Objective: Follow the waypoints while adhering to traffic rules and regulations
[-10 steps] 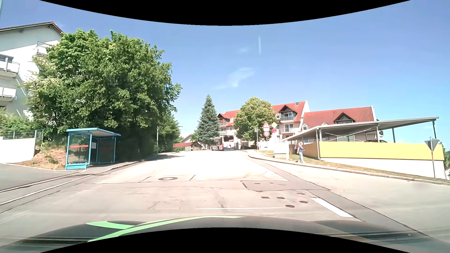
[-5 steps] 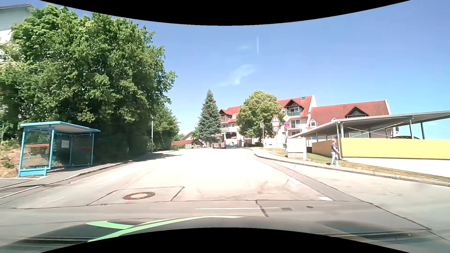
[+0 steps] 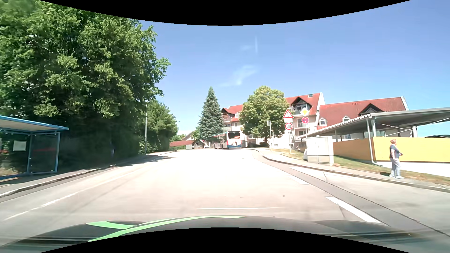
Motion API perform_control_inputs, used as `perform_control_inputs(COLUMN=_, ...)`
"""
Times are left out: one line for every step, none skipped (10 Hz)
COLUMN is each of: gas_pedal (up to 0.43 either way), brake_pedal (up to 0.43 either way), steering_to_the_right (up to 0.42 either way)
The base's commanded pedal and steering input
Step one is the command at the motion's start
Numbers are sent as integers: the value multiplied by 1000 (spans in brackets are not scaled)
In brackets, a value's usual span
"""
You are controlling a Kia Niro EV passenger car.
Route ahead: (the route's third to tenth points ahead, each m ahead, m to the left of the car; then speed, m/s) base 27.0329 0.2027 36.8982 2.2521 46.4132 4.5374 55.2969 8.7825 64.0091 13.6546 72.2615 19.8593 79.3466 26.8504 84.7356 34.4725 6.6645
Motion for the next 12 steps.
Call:
perform_control_inputs(gas_pedal=67, brake_pedal=0, steering_to_the_right=-16)
perform_control_inputs(gas_pedal=79, brake_pedal=0, steering_to_the_right=-16)
perform_control_inputs(gas_pedal=130, brake_pedal=0, steering_to_the_right=-17)
perform_control_inputs(gas_pedal=150, brake_pedal=0, steering_to_the_right=-17)
perform_control_inputs(gas_pedal=130, brake_pedal=0, steering_to_the_right=-17)
perform_control_inputs(gas_pedal=8, brake_pedal=0, steering_to_the_right=-17)
perform_control_inputs(gas_pedal=0, brake_pedal=0, steering_to_the_right=-17)
perform_control_inputs(gas_pedal=0, brake_pedal=0, steering_to_the_right=-17)
perform_control_inputs(gas_pedal=0, brake_pedal=0, steering_to_the_right=-17)
perform_control_inputs(gas_pedal=59, brake_pedal=0, steering_to_the_right=-16)
perform_control_inputs(gas_pedal=189, brake_pedal=0, steering_to_the_right=-14)
perform_control_inputs(gas_pedal=197, brake_pedal=0, steering_to_the_right=-11)
